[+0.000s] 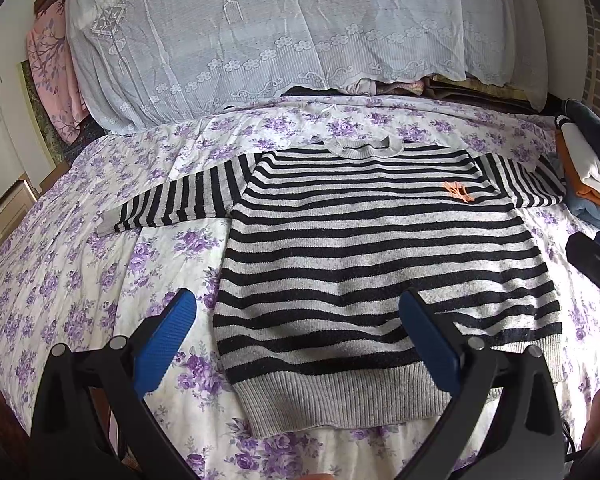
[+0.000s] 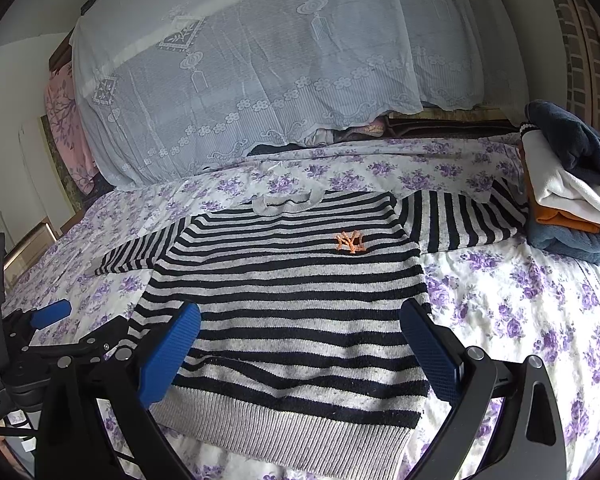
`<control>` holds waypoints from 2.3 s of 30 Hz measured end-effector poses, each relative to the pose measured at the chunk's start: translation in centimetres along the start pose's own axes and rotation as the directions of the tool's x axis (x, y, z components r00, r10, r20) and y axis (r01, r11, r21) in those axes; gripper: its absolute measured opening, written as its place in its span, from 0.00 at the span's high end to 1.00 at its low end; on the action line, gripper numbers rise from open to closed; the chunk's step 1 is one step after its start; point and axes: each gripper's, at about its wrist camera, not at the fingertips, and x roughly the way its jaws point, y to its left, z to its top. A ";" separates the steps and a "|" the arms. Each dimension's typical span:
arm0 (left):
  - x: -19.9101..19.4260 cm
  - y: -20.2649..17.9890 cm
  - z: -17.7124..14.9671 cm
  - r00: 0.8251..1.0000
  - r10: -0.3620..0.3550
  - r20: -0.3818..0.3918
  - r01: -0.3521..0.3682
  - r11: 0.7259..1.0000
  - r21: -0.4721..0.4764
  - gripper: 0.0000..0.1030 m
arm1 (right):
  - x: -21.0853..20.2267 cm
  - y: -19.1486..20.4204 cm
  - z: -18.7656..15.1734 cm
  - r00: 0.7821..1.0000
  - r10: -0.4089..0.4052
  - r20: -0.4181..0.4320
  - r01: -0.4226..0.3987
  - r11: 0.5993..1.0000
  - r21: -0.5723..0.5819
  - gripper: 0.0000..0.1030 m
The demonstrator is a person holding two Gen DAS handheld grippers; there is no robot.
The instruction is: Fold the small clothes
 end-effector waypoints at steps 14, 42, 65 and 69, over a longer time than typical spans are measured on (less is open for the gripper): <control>0.1 0.1 -0.2 1.000 0.000 -0.002 0.000 1.000 -0.001 0.04 | 0.0 -0.1 0.0 1.000 0.003 -0.002 -0.003 1.000 0.004 0.03; 0.2 0.2 -0.2 1.000 0.001 -0.008 -0.001 1.000 0.001 0.04 | 0.3 -0.2 -0.1 1.000 0.004 -0.007 -0.004 1.000 0.013 0.03; 2.6 0.7 -1.1 0.999 0.011 -0.050 -0.011 1.000 0.006 0.04 | 1.9 -1.5 -0.5 0.999 0.003 -0.040 -0.001 0.999 0.032 0.03; 5.6 2.0 -0.2 0.994 0.019 -0.103 -0.021 1.000 -0.021 0.04 | 4.1 -5.8 0.3 0.997 -0.059 -0.056 0.064 0.994 0.088 0.03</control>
